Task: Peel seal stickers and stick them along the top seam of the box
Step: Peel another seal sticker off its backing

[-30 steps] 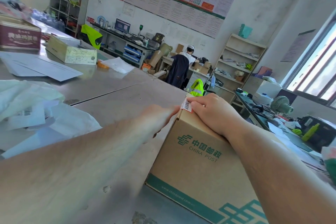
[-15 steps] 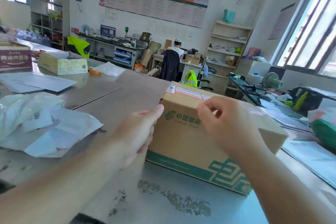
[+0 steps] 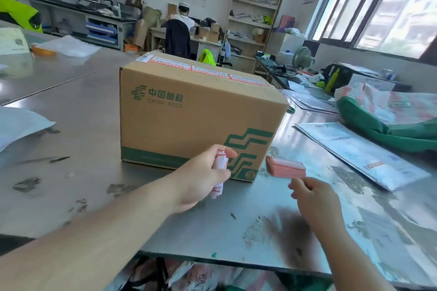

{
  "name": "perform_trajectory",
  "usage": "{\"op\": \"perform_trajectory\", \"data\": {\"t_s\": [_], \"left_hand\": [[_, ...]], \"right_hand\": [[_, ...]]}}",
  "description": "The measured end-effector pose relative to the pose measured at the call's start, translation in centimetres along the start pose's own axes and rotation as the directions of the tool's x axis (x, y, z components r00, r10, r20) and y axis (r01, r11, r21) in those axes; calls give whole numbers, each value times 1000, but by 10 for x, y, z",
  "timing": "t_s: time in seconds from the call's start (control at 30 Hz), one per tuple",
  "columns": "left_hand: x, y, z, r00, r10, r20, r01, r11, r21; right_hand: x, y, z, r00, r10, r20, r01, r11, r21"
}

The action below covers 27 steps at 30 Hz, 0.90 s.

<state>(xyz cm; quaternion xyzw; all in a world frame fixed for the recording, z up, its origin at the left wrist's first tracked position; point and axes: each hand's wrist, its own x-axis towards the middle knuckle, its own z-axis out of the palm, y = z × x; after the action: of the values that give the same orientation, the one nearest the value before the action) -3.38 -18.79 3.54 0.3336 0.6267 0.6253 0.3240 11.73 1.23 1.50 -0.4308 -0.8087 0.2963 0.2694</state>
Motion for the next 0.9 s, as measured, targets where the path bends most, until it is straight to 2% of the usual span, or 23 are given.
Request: {"op": "perform_trajectory", "data": {"t_s": [0.07, 0.2, 0.37, 0.43, 0.53, 0.63, 0.9], "left_hand": [[9, -3, 12, 998, 56, -16, -55, 997, 58], [12, -16, 24, 994, 108, 16, -108, 992, 69], [10, -32, 17, 991, 131, 15, -130, 991, -40], [12, -34, 15, 988, 156, 12, -156, 987, -30], [17, -38, 13, 985, 170, -11, -170, 982, -79], [21, -41, 12, 986, 165, -37, -168, 979, -118], [19, -40, 9, 990, 120, -71, -132, 975, -181]], "right_hand": [[16, 5, -2, 998, 49, -48, -49, 999, 6], [54, 2, 9, 983, 94, -161, -99, 995, -19], [83, 1, 32, 934, 304, -189, -334, 931, -150], [85, 4, 37, 931, 303, -204, -345, 914, -214], [88, 11, 39, 938, 287, -196, -327, 919, -219], [87, 17, 36, 945, 257, -201, -293, 939, -178], [79, 17, 25, 941, 233, -245, -199, 968, 154]]}}
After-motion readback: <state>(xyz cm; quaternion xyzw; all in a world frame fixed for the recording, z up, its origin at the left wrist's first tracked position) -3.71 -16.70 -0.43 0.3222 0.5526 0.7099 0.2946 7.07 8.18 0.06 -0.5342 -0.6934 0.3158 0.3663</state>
